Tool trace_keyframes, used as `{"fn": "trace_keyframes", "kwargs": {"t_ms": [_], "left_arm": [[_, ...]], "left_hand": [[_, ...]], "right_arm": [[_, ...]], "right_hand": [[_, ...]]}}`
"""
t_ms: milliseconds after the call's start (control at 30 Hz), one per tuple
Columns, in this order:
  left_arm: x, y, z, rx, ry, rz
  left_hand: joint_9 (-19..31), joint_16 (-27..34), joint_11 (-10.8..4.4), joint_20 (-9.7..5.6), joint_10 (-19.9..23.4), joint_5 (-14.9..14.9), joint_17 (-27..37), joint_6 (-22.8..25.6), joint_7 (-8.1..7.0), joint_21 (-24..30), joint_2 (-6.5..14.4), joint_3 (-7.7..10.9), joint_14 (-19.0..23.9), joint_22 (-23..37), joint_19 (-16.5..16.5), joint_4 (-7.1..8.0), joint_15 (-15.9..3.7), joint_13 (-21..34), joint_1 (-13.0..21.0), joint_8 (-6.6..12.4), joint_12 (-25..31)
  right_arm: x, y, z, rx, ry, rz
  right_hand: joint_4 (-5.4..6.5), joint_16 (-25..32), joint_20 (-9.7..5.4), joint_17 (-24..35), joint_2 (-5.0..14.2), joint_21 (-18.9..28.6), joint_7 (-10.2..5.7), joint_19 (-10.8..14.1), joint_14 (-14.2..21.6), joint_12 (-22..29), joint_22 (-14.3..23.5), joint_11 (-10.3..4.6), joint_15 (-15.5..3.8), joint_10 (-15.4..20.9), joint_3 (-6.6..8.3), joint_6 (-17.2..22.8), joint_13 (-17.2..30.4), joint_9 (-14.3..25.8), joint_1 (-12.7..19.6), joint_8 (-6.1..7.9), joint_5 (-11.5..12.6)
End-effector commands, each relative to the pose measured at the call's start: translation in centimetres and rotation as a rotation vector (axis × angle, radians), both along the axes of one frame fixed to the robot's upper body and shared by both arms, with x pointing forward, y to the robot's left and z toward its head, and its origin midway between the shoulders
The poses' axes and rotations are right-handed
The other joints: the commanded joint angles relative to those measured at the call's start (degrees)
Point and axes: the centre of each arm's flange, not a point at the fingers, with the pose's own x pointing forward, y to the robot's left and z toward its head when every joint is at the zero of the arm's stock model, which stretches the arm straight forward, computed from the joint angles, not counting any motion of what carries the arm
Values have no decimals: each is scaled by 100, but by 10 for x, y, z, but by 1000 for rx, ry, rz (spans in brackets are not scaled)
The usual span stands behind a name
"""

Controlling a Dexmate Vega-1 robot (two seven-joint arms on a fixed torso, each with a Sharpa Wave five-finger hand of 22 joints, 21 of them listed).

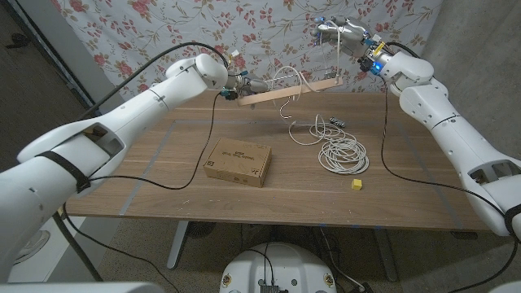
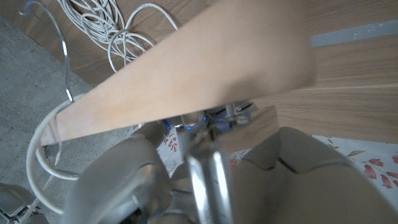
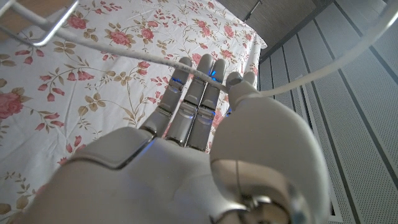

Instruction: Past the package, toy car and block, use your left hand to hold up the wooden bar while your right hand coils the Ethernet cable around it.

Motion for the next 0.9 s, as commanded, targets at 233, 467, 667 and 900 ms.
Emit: {"fn": "trace_keyframes", "kwargs": {"t_ms": [233,467,667,900], "left_arm": [[10,5,11,-50,-6,-14],[13,5,15,-56,-14,-18],[15,6,17,-59,-22,-16],[16,6,20,-61,-27,-20]], "left_hand": [[-8,75,-43,-3,19,30,-28,29,-29,0,32,52,-35,15,69,11,3,38,16,-2,31],[10,83,-36,-7,15,27,-68,20,-19,-2,28,59,-41,16,63,12,9,18,12,8,15],[12,132,-45,-9,17,27,-29,24,-21,-4,27,62,-42,17,58,15,-4,8,8,11,6],[44,143,-57,-11,22,26,-29,23,-11,-2,26,64,-77,18,55,16,-22,11,4,31,10]], "right_arm": [[-33,39,-48,-48,-502,-703],[-30,52,-54,-253,-557,-916],[-26,59,-57,-414,-552,-1058],[-23,72,-53,-671,-473,-1265]], "right_hand": [[-80,-277,-24,21,8,-63,338,-320,-552,-284,-49,-257,-359,-678,169,-35,22,-146,-128,-104,-29],[-241,-671,56,-57,-399,-320,-279,-680,-1569,-601,-69,-453,-381,-2282,152,-2774,-5,-293,-377,-155,106],[-109,-799,62,-180,-875,-749,-180,-1211,-2749,-605,-72,-512,-125,-3730,-299,-4474,-59,-302,-851,-120,450],[107,-851,202,-460,-1688,-1967,-71,-2651,-4933,-585,-61,-172,418,-6045,-1530,-6768,-156,-306,-1430,-108,1086]]}}
